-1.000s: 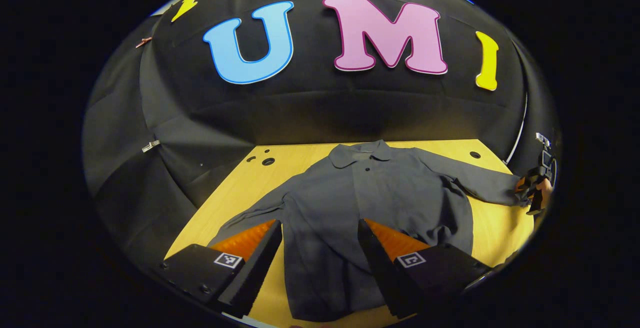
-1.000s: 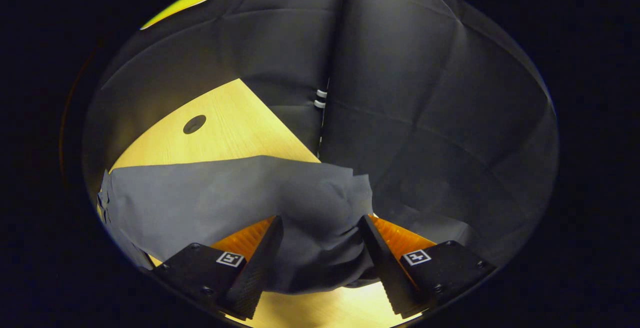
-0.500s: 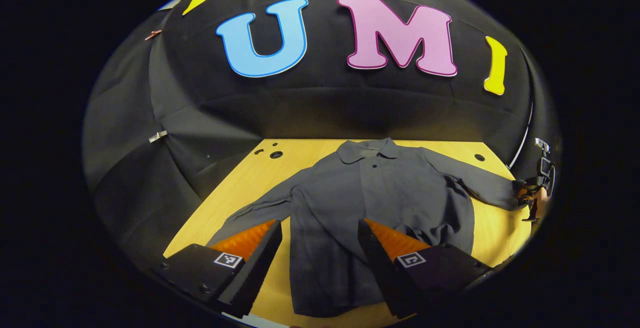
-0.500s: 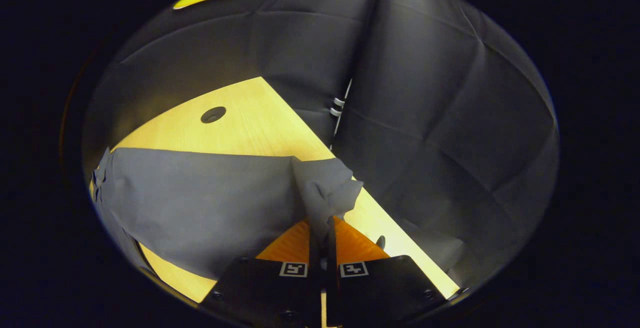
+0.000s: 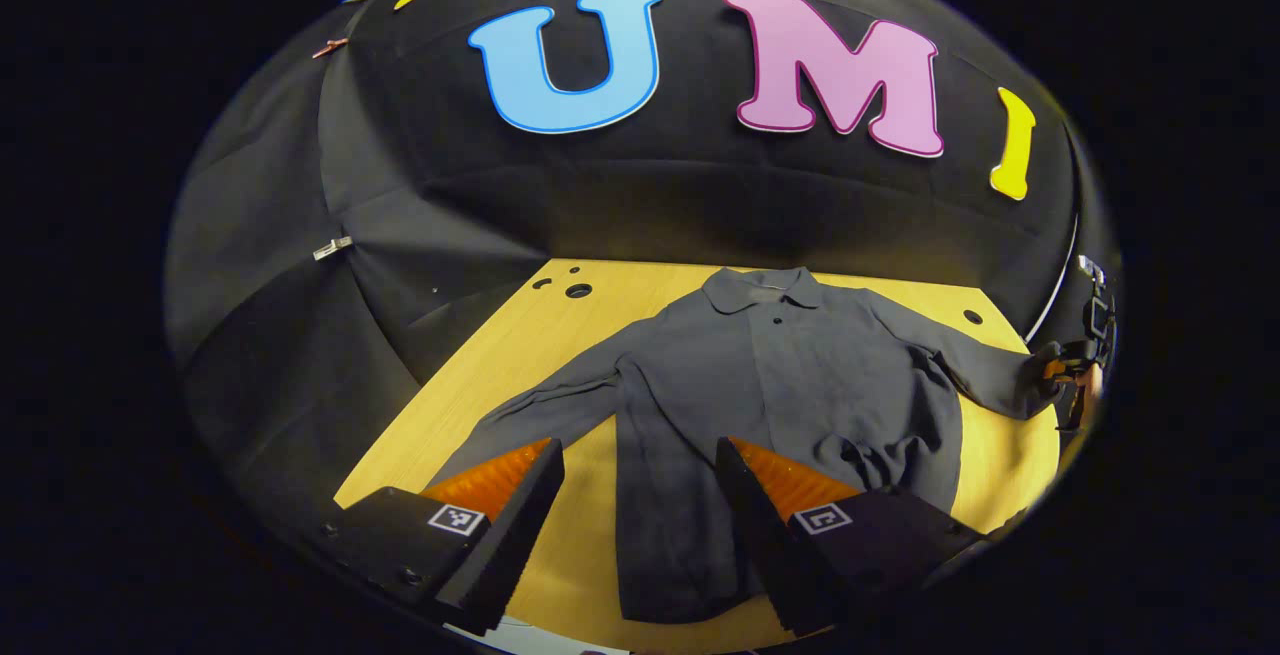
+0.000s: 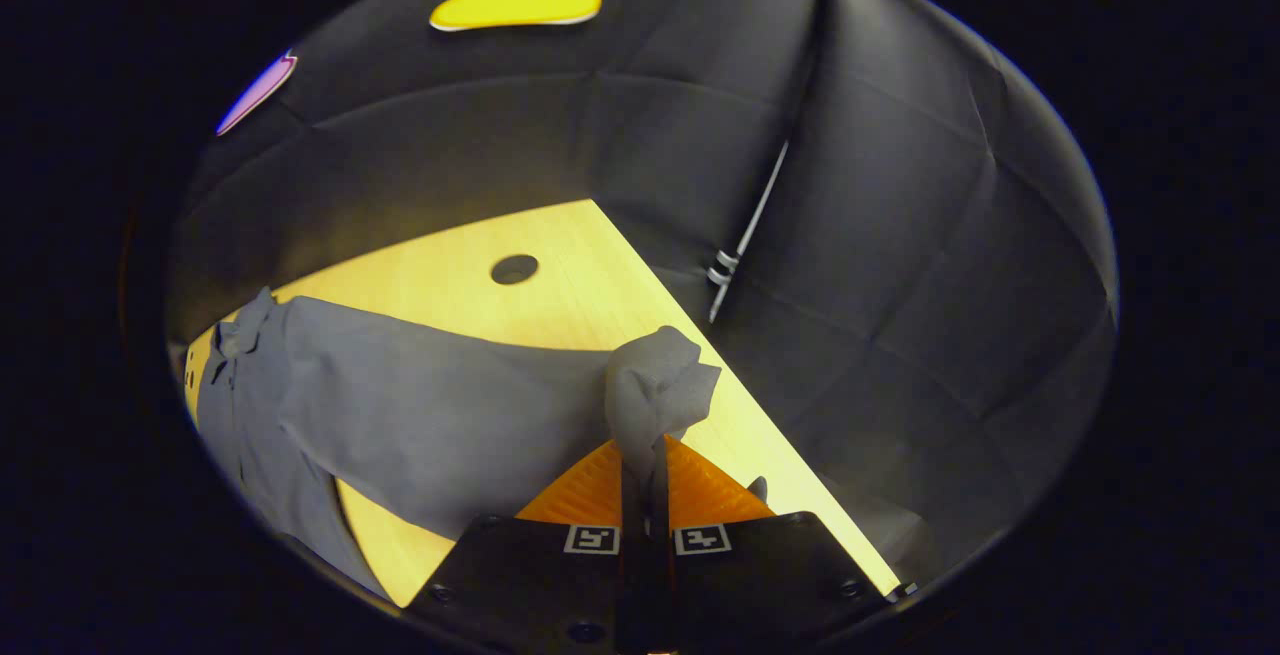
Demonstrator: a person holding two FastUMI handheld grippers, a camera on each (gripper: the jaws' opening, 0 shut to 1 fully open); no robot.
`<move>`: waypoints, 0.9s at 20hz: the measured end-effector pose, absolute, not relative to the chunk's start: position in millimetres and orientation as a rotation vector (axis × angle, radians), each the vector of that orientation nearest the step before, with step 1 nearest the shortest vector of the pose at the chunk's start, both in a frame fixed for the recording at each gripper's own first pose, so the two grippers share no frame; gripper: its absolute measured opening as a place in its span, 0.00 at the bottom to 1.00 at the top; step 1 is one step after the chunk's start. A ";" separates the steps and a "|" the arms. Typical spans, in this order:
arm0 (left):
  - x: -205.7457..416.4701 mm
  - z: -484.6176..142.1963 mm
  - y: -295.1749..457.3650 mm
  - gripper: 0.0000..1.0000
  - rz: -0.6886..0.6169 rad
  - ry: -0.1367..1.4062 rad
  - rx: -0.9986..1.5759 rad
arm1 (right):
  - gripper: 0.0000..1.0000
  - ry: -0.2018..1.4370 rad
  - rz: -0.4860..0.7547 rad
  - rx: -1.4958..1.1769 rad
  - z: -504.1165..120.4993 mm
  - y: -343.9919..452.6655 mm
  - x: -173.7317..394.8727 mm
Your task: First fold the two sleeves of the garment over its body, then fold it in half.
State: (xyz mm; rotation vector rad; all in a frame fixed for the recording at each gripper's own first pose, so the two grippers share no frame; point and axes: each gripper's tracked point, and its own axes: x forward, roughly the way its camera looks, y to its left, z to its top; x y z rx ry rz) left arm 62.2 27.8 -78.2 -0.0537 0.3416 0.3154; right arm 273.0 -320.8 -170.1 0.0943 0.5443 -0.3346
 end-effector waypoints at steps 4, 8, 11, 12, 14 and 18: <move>51.9 -81.6 41.1 0.96 0.319 0.336 -0.086 | 0.05 0.479 -0.248 0.102 -126.9 -268.8 283.9; 40.0 -91.8 58.2 0.96 0.337 0.344 -0.091 | 0.05 0.426 -0.143 0.073 -80.9 -196.2 302.9; 32.5 -99.8 71.0 0.96 0.354 0.351 -0.138 | 0.05 0.384 -0.041 0.027 -51.9 -131.9 311.2; 29.7 -103.3 77.7 0.97 0.367 0.355 -0.153 | 0.05 0.378 -0.004 0.023 -45.7 -109.0 313.1; 26.5 -106.4 88.7 0.96 0.382 0.354 -0.182 | 0.05 0.377 0.060 -0.004 -42.1 -67.4 314.7; 15.9 -110.8 119.4 0.96 0.425 0.340 -0.195 | 0.05 0.401 0.175 -0.012 -49.2 21.3 317.4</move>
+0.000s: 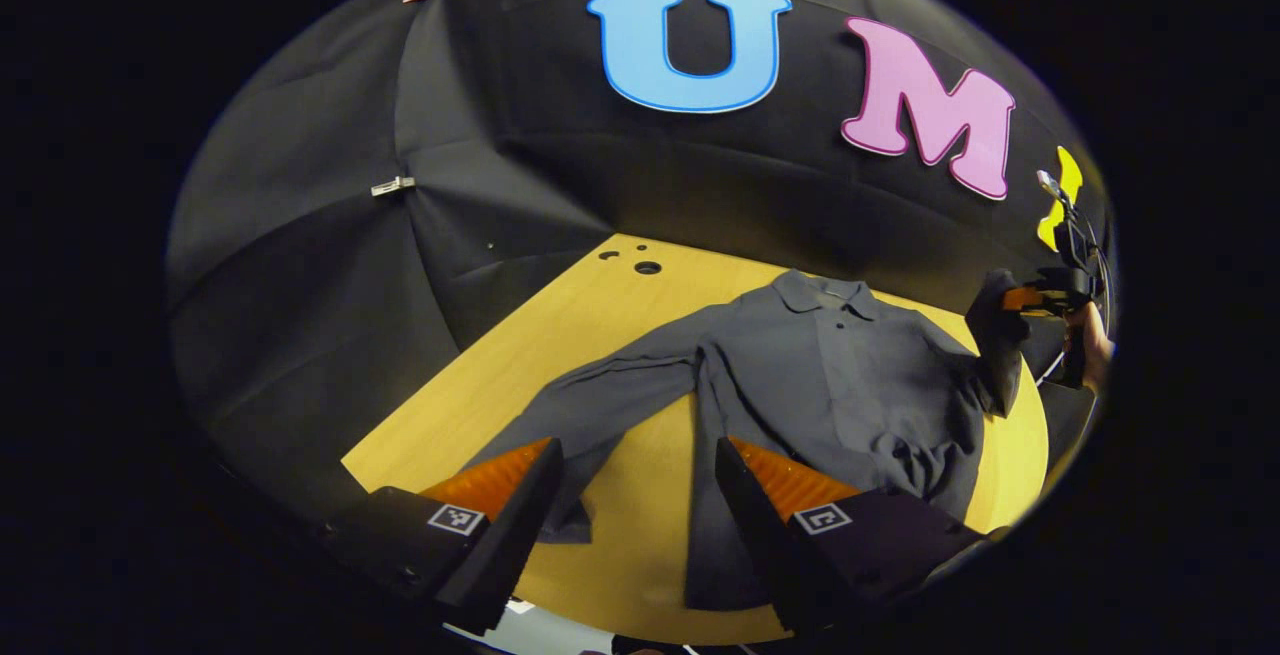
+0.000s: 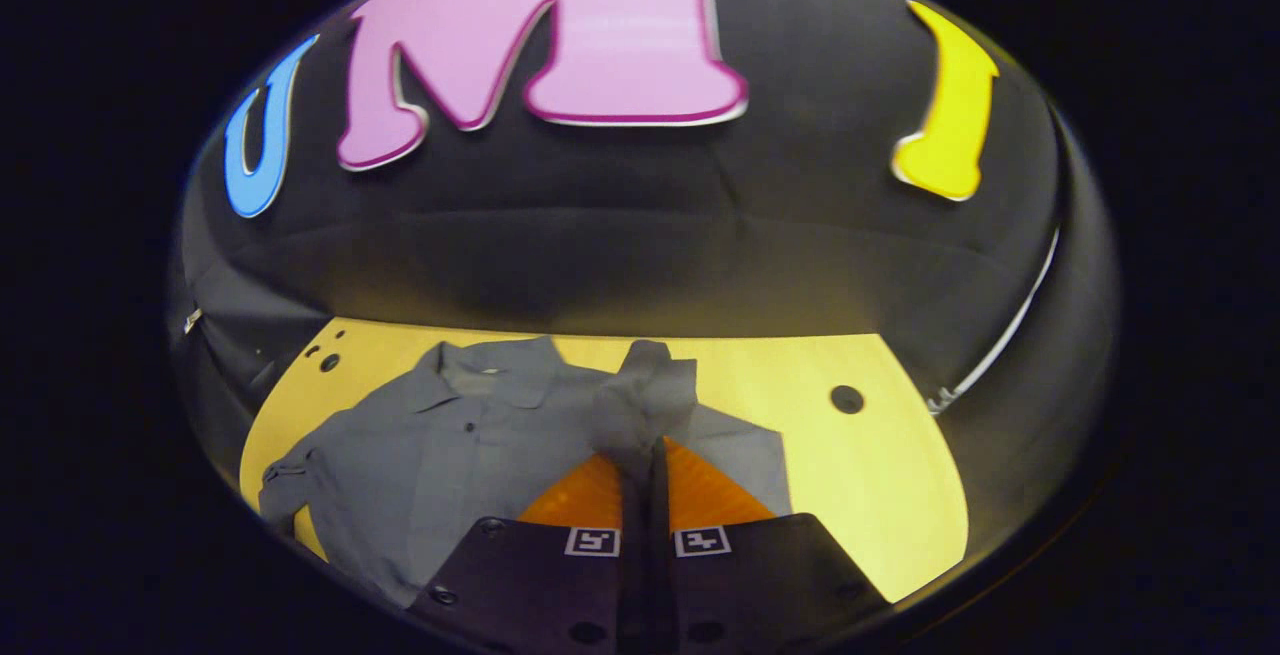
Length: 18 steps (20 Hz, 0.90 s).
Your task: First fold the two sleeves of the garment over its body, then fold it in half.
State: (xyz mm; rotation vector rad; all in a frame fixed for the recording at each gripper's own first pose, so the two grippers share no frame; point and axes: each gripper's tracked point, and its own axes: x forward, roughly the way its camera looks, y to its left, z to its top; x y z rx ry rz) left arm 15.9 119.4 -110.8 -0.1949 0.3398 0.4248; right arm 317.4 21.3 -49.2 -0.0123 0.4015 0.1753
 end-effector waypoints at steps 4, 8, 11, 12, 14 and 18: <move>4.2 -122.4 150.8 0.96 0.479 0.347 -0.232 | 0.05 0.403 0.273 -0.038 -43.6 104.8 314.7; -8.1 -135.9 183.8 0.96 0.546 0.353 -0.269 | 0.05 0.387 0.376 -0.078 -36.2 185.7 312.8; -17.6 -144.0 202.7 0.96 0.589 0.358 -0.297 | 0.05 0.407 0.449 -0.091 -50.6 245.9 305.6; -20.3 -144.8 207.3 0.96 0.596 0.356 -0.301 | 0.05 0.413 0.470 -0.107 -58.7 264.0 303.3; -27.8 -147.3 218.6 0.97 0.622 0.354 -0.301 | 0.05 0.435 0.515 -0.134 -76.9 300.7 296.8; -43.3 -152.8 242.3 0.97 0.689 0.353 -0.317 | 0.06 0.488 0.550 -0.214 -116.5 347.2 286.7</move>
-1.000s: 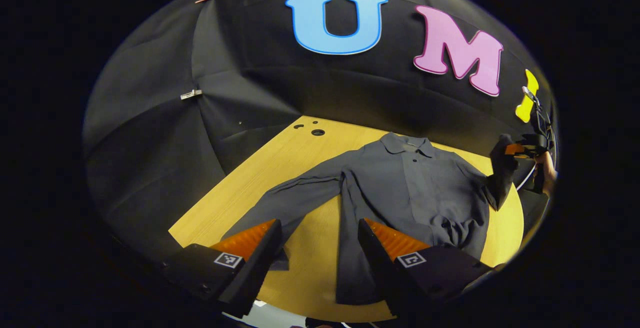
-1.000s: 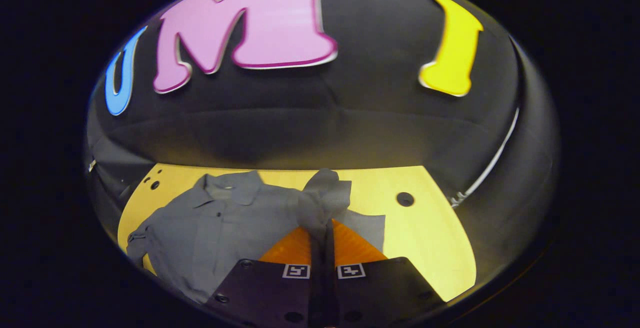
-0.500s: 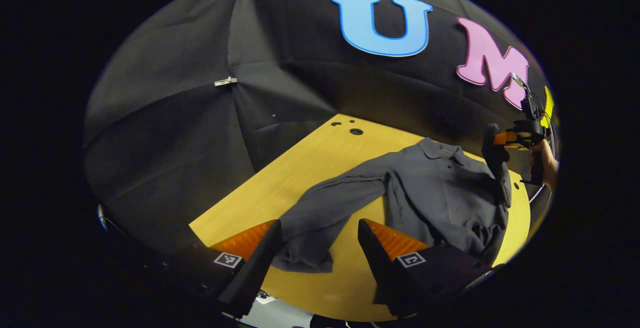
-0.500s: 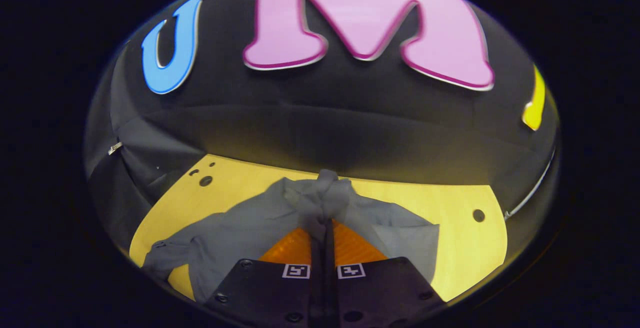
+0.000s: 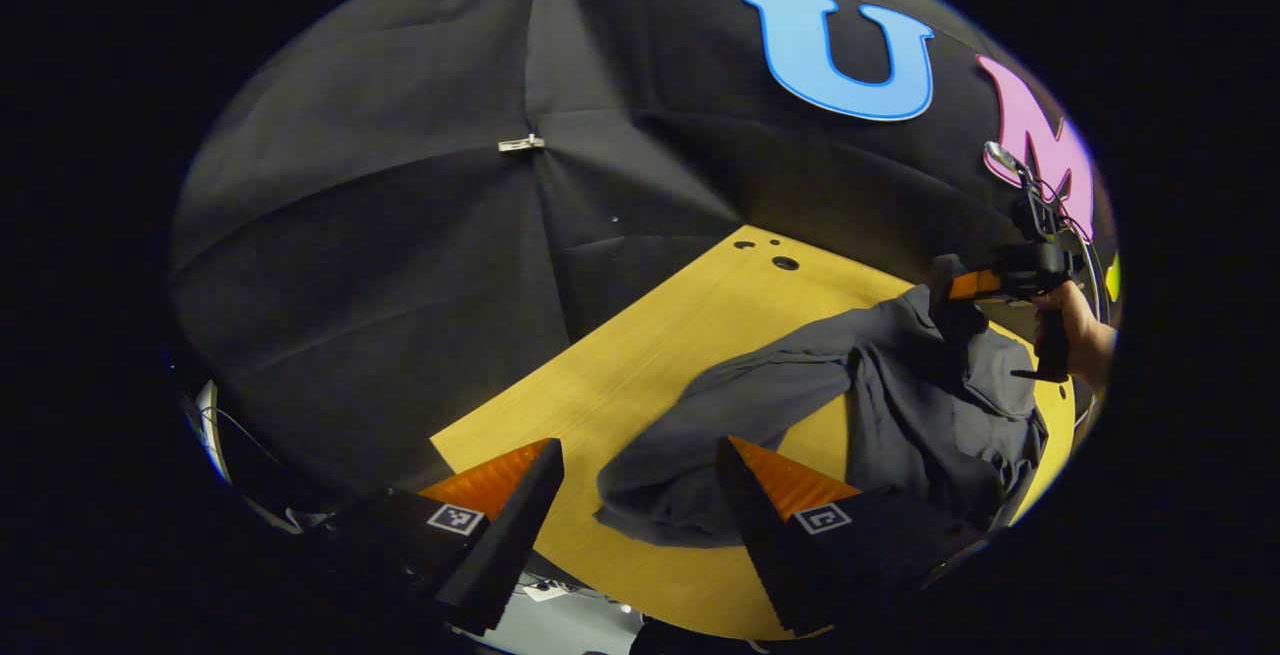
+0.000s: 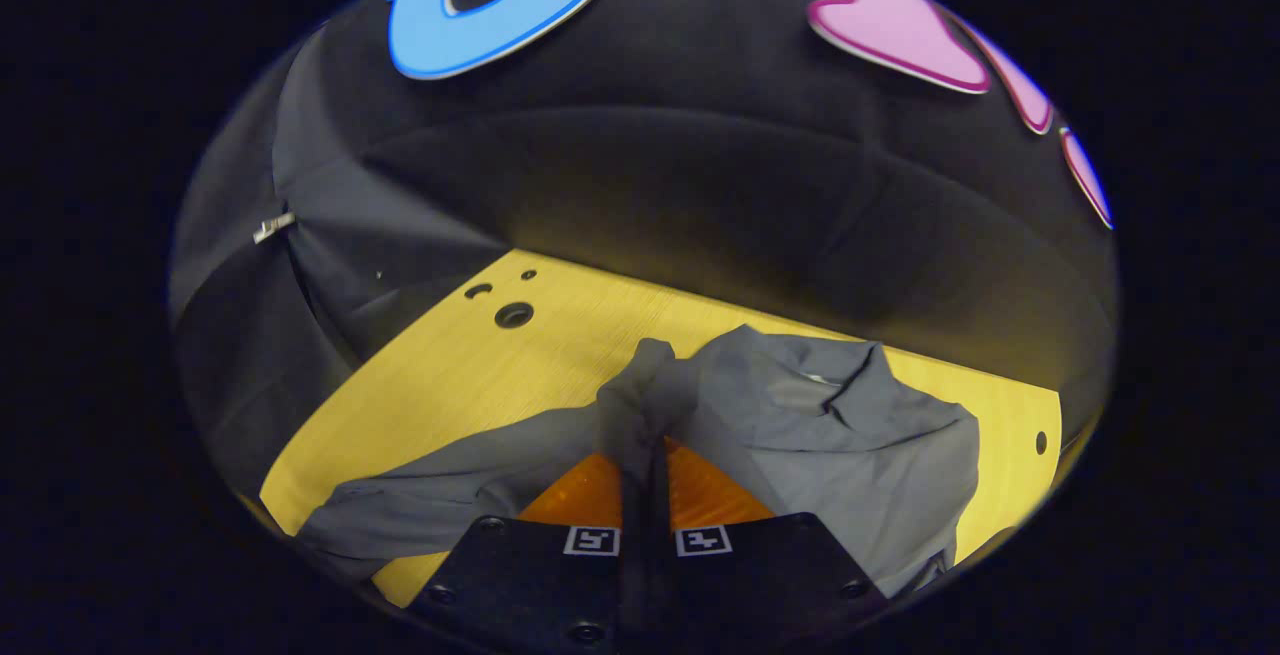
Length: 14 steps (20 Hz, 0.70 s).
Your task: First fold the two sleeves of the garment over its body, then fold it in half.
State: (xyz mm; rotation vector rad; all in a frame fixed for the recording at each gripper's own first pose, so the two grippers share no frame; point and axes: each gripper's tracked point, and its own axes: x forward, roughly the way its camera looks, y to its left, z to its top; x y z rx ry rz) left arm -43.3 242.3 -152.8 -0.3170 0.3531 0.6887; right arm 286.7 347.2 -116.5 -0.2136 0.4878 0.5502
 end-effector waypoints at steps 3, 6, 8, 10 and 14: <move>-59.1 -158.1 250.7 0.96 0.722 0.358 -0.339 | 0.15 0.553 0.609 -0.218 -146.8 377.8 270.7; -66.9 -163.1 255.3 0.96 0.744 0.361 -0.347 | 0.37 0.573 0.641 -0.201 -157.9 388.5 260.4; -76.0 -169.5 260.7 0.96 0.757 0.371 -0.352 | 0.77 0.563 0.640 -0.200 -156.5 382.9 254.6; -74.8 -176.3 263.7 0.97 0.765 0.371 -0.369 | 0.98 0.536 0.623 -0.201 -140.9 367.2 247.7; -56.3 -185.4 257.4 0.96 0.704 0.349 -0.457 | 0.98 0.484 0.563 -0.162 -111.8 322.6 239.6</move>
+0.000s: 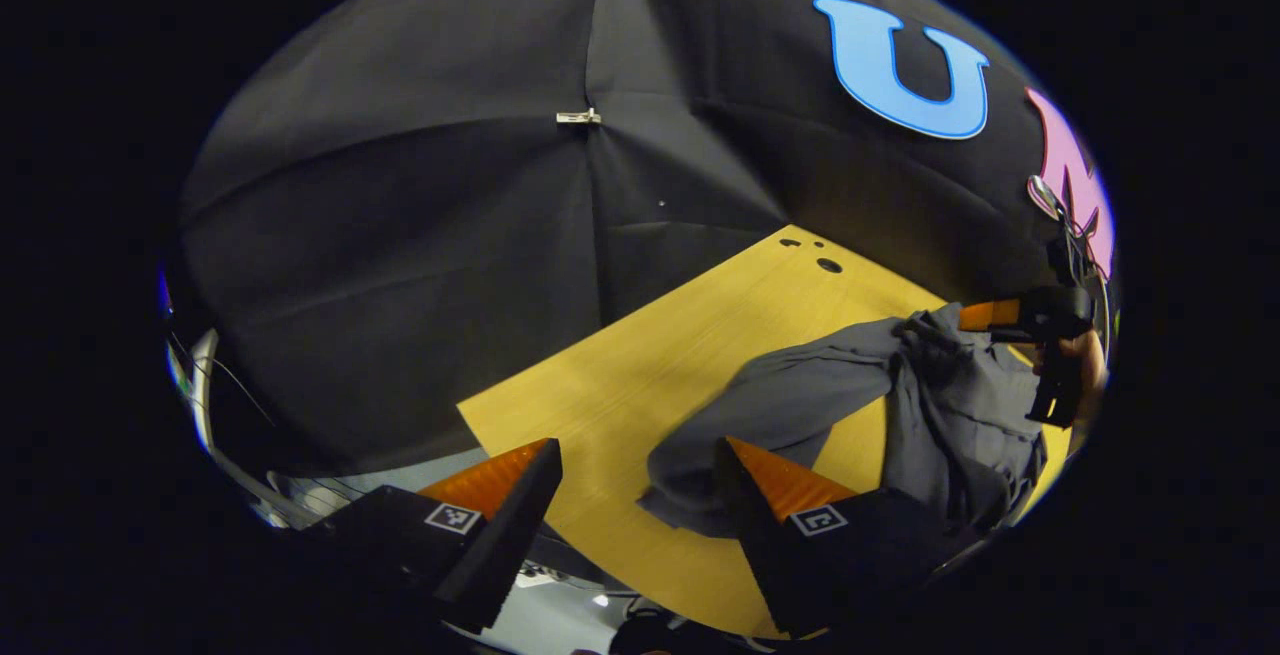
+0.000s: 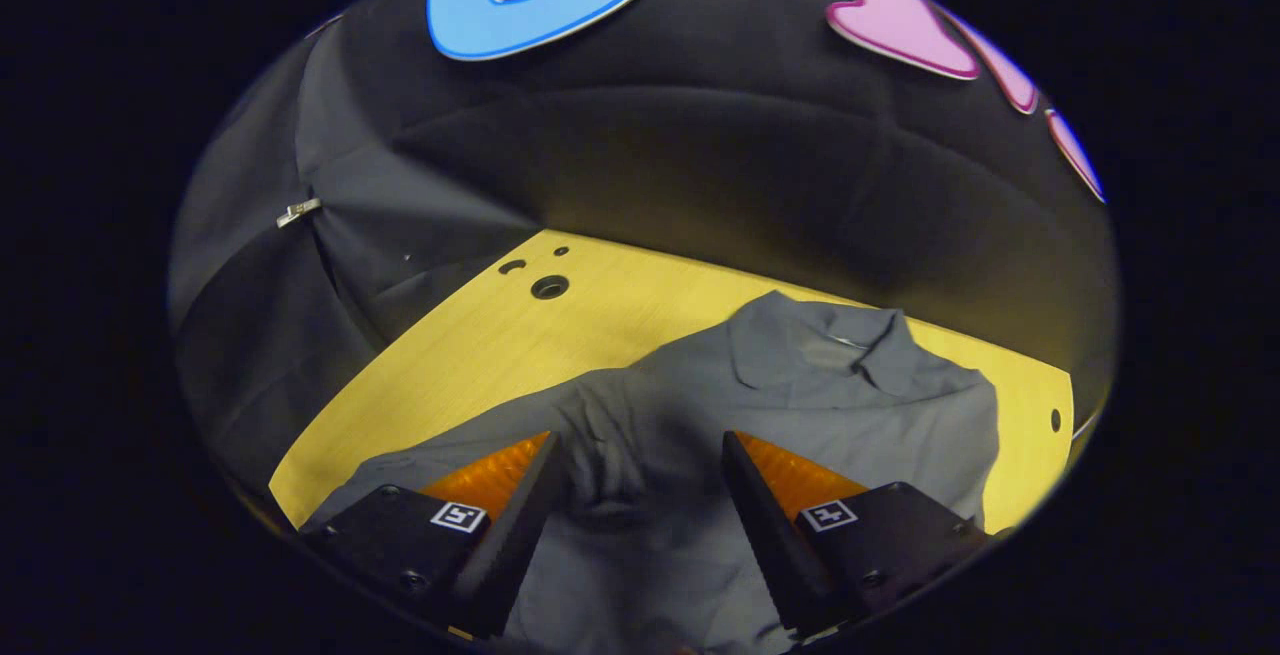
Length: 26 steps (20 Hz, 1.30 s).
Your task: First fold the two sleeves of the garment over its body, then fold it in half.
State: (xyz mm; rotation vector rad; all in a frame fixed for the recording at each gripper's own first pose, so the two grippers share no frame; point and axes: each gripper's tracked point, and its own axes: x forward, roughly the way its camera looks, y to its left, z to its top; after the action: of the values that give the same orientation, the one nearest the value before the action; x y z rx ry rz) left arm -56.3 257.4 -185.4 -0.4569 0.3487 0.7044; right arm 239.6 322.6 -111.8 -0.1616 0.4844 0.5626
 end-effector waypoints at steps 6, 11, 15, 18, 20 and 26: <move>-26.7 -216.5 251.8 0.96 0.663 0.409 -0.525 | 0.98 0.464 0.465 -0.180 -97.1 221.0 224.8; -8.1 -244.7 239.0 0.96 0.636 0.491 -0.527 | 0.98 0.417 0.355 -0.178 -84.0 143.0 201.9; 2.4 -268.3 233.8 0.96 0.643 0.576 -0.497 | 0.98 0.382 0.291 -0.160 -76.4 99.8 185.2; 9.3 -269.2 231.7 0.98 0.625 0.619 -0.362 | 0.98 0.364 0.277 -0.225 -76.6 77.9 174.5; 20.4 -269.6 222.1 0.83 0.591 0.620 -0.350 | 0.99 0.379 0.277 -0.225 -79.8 72.7 167.1; 41.5 -264.7 215.2 0.34 0.483 0.632 -0.310 | 0.98 0.429 0.257 -0.229 -102.4 53.8 147.9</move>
State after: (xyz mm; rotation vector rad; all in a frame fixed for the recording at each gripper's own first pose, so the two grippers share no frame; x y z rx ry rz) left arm 41.5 215.2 -264.7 -0.3105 0.6323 0.4826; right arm 147.9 53.8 -102.4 -0.2292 0.4289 0.2575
